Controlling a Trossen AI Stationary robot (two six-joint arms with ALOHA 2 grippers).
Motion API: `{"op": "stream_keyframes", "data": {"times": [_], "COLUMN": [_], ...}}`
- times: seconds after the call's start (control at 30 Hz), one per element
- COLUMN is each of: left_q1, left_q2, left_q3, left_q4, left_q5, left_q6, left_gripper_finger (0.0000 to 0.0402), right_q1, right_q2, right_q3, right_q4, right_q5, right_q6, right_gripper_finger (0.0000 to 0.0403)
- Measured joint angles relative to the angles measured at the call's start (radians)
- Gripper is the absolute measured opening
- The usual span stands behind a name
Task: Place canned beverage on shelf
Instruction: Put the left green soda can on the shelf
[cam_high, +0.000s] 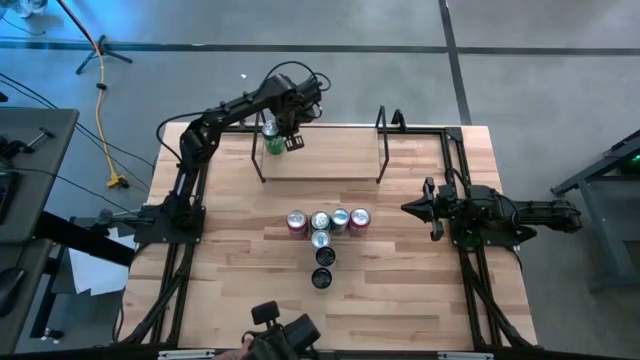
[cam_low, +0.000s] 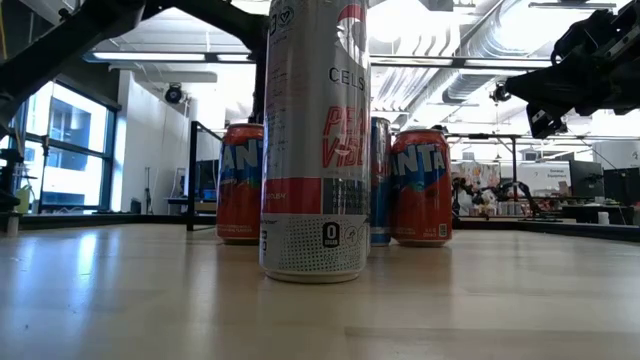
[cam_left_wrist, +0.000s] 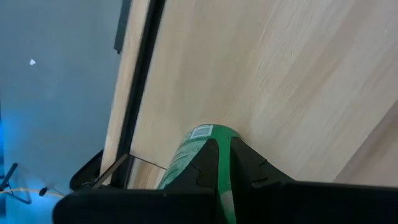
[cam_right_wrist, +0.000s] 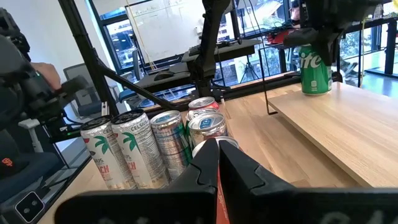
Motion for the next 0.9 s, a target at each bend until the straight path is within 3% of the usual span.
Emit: {"op": "stream_keyframes", "data": {"times": [0.23,0.43,0.63,0.77,0.9], "left_q1": [0.001,-0.024,-0.090,-0.122,-0.136], "left_q2": [-0.097,-0.208,-0.269,-0.301,-0.379], "left_q3": [0.000,0.000,-0.004,-0.118,-0.344], "left_q4": [0.027,0.007,-0.171,-0.166,-0.028], "left_q5": [0.012,0.116,0.113,0.107,0.099], "left_q6": [-0.037,-0.093,-0.117,-0.107,-0.095], "left_gripper_finger": [0.0000,0.0000,0.0000,0.0000,0.0000], "right_q1": [0.000,0.000,0.000,0.000,0.000], "right_q2": [0.000,0.000,0.000,0.000,0.000], "right_q3": [0.000,0.000,0.000,0.000,0.000], "right_q4": [0.000,0.000,0.000,0.000,0.000], "right_q5": [0.000,0.000,0.000,0.000,0.000], "right_q6": [0.000,0.000,0.000,0.000,0.000], "right_gripper_finger": [0.0000,0.0000,0.0000,0.0000,0.0000]}}
